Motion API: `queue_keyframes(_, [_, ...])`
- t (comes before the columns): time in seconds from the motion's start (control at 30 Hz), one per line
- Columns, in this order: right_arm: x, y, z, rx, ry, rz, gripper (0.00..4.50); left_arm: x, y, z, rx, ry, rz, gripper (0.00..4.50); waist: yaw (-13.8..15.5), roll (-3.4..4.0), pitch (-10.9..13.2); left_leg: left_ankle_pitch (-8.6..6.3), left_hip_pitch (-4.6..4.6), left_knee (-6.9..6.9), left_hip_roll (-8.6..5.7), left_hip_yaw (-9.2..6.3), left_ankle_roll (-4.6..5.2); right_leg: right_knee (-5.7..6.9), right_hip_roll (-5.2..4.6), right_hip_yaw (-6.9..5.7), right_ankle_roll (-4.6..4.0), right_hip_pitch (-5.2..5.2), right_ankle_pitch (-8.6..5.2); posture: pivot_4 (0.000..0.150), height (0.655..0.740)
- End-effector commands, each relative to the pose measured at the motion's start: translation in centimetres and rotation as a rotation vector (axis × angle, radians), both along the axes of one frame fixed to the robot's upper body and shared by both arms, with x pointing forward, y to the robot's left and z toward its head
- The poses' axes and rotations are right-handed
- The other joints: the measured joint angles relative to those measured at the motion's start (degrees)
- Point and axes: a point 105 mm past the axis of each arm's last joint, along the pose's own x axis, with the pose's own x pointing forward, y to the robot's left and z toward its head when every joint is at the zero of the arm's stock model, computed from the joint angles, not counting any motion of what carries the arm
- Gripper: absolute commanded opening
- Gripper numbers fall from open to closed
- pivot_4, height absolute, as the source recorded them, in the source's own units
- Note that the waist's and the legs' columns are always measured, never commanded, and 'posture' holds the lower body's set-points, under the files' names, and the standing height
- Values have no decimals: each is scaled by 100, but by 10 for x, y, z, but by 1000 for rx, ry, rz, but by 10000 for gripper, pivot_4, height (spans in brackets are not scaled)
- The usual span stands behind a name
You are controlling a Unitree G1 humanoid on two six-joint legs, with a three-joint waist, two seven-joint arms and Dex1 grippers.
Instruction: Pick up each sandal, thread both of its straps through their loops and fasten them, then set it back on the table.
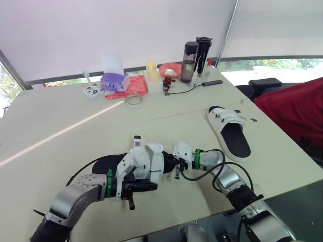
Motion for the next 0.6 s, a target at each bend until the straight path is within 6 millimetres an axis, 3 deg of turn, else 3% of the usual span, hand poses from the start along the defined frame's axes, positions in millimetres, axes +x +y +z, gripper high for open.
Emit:
queue_keyframes(0.03, [-21,-35,-79,-241,243,-82,440,-8,9,11,-12,1,-14,95,-15,7,7,-1,0,-1,0,0,-1,0,0,0,0,-1,0,1500,7400])
queue_keyframes(0.33, [-20,-34,-78,-241,242,-80,440,-42,17,14,33,106,-180,95,-25,4,26,-3,-1,-3,4,-2,-5,-3,0,0,0,-7,0,1500,7400])
queue_keyframes(0.6, [-20,-37,-79,-247,245,-78,440,-52,19,15,98,27,-287,95,-37,0,25,-20,4,-14,8,1,-24,-2,2,2,-1,-10,1,1500,7400])
